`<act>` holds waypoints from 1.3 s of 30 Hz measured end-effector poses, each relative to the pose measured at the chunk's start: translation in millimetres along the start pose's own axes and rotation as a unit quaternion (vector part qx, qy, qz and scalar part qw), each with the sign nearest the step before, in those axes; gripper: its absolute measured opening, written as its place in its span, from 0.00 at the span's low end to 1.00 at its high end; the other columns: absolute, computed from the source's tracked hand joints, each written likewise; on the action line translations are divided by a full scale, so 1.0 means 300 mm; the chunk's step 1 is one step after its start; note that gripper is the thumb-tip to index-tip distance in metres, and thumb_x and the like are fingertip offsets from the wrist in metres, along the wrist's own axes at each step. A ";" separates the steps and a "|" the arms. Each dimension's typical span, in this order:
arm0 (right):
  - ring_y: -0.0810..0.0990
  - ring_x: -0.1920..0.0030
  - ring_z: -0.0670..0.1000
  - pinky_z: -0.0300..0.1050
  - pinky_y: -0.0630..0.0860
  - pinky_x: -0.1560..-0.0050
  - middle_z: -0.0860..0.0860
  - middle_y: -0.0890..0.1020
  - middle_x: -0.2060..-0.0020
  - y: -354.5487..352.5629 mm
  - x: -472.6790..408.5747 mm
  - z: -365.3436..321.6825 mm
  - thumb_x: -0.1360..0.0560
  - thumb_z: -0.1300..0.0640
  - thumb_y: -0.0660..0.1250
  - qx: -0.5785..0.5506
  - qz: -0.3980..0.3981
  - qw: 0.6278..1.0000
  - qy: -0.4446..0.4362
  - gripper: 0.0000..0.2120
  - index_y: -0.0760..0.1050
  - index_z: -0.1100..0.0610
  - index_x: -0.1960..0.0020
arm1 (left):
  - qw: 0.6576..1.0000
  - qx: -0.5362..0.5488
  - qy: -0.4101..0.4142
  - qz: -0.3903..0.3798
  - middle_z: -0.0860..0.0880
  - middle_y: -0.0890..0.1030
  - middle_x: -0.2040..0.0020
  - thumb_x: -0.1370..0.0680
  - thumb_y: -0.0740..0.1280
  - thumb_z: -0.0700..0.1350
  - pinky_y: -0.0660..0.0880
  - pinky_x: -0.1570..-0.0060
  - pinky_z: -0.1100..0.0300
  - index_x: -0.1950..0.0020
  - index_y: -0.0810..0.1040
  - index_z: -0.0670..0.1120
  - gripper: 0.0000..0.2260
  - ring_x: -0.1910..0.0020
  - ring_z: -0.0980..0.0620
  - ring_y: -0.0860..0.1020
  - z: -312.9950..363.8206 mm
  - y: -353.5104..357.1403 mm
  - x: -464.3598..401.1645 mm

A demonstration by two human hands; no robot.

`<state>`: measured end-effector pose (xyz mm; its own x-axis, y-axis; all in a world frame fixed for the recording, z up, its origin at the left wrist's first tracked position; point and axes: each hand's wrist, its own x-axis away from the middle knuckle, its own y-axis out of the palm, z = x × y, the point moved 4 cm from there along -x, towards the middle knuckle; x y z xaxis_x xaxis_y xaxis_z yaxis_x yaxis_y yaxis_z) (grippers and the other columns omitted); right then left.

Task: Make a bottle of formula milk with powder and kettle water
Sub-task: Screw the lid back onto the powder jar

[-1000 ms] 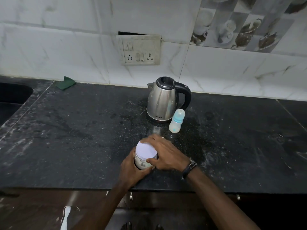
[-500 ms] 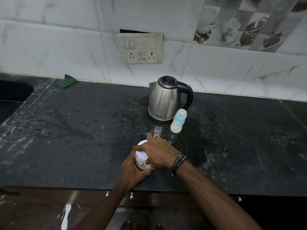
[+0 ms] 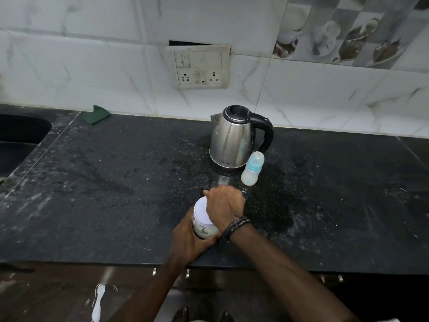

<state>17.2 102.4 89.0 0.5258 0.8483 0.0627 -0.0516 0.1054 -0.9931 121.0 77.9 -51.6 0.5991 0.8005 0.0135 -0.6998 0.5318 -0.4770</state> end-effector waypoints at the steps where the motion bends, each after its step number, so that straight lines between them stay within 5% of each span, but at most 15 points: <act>1: 0.83 0.48 0.56 0.46 0.75 0.57 0.54 0.84 0.49 0.002 -0.001 0.029 0.18 0.52 0.57 -0.017 -0.015 1.000 -0.001 0.16 0.81 0.57 0.45 | 1.000 -0.007 0.002 0.003 0.59 0.78 0.37 0.41 0.78 0.65 0.72 0.38 0.67 0.29 0.68 0.58 0.43 0.41 0.63 0.76 -0.006 0.000 0.003; 3: 0.82 0.45 0.60 0.48 0.76 0.51 0.57 0.83 0.47 0.015 0.009 0.082 0.23 0.56 0.60 -0.083 -0.069 0.994 -0.002 0.13 0.80 0.59 0.45 | 1.000 0.005 0.005 0.009 0.67 0.74 0.35 0.41 0.79 0.66 0.66 0.39 0.76 0.29 0.66 0.61 0.44 0.39 0.72 0.73 -0.016 -0.003 0.004; 5: 0.80 0.44 0.62 0.48 0.72 0.52 0.59 0.82 0.45 0.016 0.026 0.102 0.24 0.54 0.61 -0.145 -0.123 0.982 -0.005 0.13 0.77 0.60 0.46 | 1.000 0.018 0.000 0.008 0.68 0.75 0.35 0.40 0.81 0.63 0.68 0.38 0.74 0.29 0.69 0.60 0.43 0.38 0.71 0.73 -0.021 -0.005 0.004; 9: 0.79 0.45 0.59 0.47 0.69 0.54 0.56 0.80 0.47 -0.021 0.026 0.105 0.27 0.43 0.69 -0.129 -0.052 0.988 -0.068 0.17 0.76 0.55 0.47 | 1.000 0.014 -0.005 0.017 0.68 0.75 0.38 0.42 0.81 0.65 0.68 0.40 0.76 0.30 0.69 0.60 0.43 0.41 0.73 0.74 -0.019 -0.011 0.009; 13: 0.75 0.43 0.60 0.52 0.75 0.47 0.57 0.73 0.40 -0.022 0.027 0.061 0.34 0.46 0.78 -0.080 -0.115 0.967 -0.211 0.38 0.66 0.48 0.29 | 1.000 -0.004 -0.020 0.005 0.64 0.75 0.36 0.40 0.82 0.61 0.68 0.39 0.74 0.29 0.68 0.59 0.43 0.40 0.69 0.74 -0.039 0.005 0.000; 15: 0.75 0.43 0.61 0.51 0.74 0.49 0.59 0.71 0.40 -0.013 0.037 0.028 0.33 0.50 0.77 -0.029 -0.121 0.967 -0.224 0.37 0.65 0.49 0.27 | 0.999 -0.014 -0.033 -0.009 0.56 0.72 0.28 0.39 0.82 0.60 0.63 0.33 0.72 0.25 0.66 0.52 0.47 0.31 0.61 0.71 -0.049 0.013 -0.001; 19: 0.80 0.48 0.60 0.48 0.72 0.56 0.59 0.79 0.45 -0.036 0.059 -0.016 0.28 0.47 0.71 0.015 0.004 0.978 -0.209 0.20 0.76 0.56 0.41 | 0.999 -0.013 -0.030 -0.015 0.47 0.70 0.25 0.37 0.83 0.53 0.64 0.29 0.62 0.24 0.64 0.45 0.47 0.27 0.52 0.69 -0.038 0.011 -0.005; 22: 0.83 0.62 0.58 0.45 0.67 0.65 0.56 0.83 0.62 -0.026 0.072 -0.027 0.32 0.37 0.70 -0.002 0.049 0.990 -0.129 0.21 0.81 0.56 0.59 | 1.000 -0.018 -0.023 -0.006 0.46 0.73 0.28 0.36 0.83 0.53 0.68 0.30 0.55 0.25 0.67 0.44 0.44 0.29 0.50 0.72 -0.030 0.012 0.001; 25: 0.76 0.78 0.55 0.40 0.63 0.75 0.53 0.76 0.78 0.017 0.062 -0.032 0.44 0.34 0.75 -0.025 0.078 0.996 -0.028 0.25 0.75 0.56 0.76 | 1.000 -0.003 -0.023 -0.007 0.49 0.77 0.31 0.41 0.79 0.66 0.71 0.34 0.58 0.26 0.69 0.47 0.48 0.34 0.53 0.76 -0.024 0.009 0.014; 28: 0.83 0.63 0.57 0.45 0.73 0.65 0.56 0.83 0.65 0.011 0.052 -0.028 0.32 0.35 0.67 -0.038 0.049 0.998 0.011 0.24 0.82 0.58 0.62 | 1.000 0.006 -0.013 -0.007 0.50 0.78 0.32 0.44 0.76 0.72 0.73 0.34 0.57 0.25 0.67 0.47 0.54 0.35 0.54 0.77 -0.031 0.004 0.008; 30: 0.82 0.52 0.57 0.46 0.74 0.58 0.56 0.83 0.54 0.025 0.020 -0.027 0.26 0.37 0.60 -0.030 0.049 0.998 0.015 0.26 0.82 0.58 0.51 | 1.000 0.007 -0.006 -0.018 0.53 0.77 0.33 0.40 0.81 0.63 0.70 0.36 0.69 0.25 0.67 0.48 0.49 0.36 0.58 0.76 -0.027 0.004 0.006; 32: 0.82 0.50 0.56 0.46 0.73 0.59 0.56 0.83 0.52 0.029 -0.002 -0.032 0.25 0.37 0.58 -0.016 0.021 1.000 0.016 0.26 0.81 0.58 0.49 | 1.000 0.003 0.002 -0.018 0.55 0.76 0.34 0.39 0.83 0.57 0.65 0.41 0.78 0.27 0.68 0.49 0.45 0.38 0.61 0.75 -0.021 0.000 0.001; 39: 0.82 0.47 0.55 0.44 0.69 0.62 0.54 0.83 0.49 0.028 -0.044 -0.037 0.25 0.39 0.60 -0.011 -0.028 0.999 0.037 0.25 0.81 0.58 0.45 | 1.000 0.025 0.014 -0.012 0.61 0.75 0.37 0.39 0.79 0.62 0.63 0.42 0.81 0.27 0.69 0.49 0.44 0.40 0.72 0.73 -0.006 0.002 0.006</act>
<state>19.2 86.2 78.6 0.5895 0.8000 0.1113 -0.0022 0.1393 -0.9902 122.4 79.0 -53.5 0.6255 0.7802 -0.0007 -0.7038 0.5639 -0.4321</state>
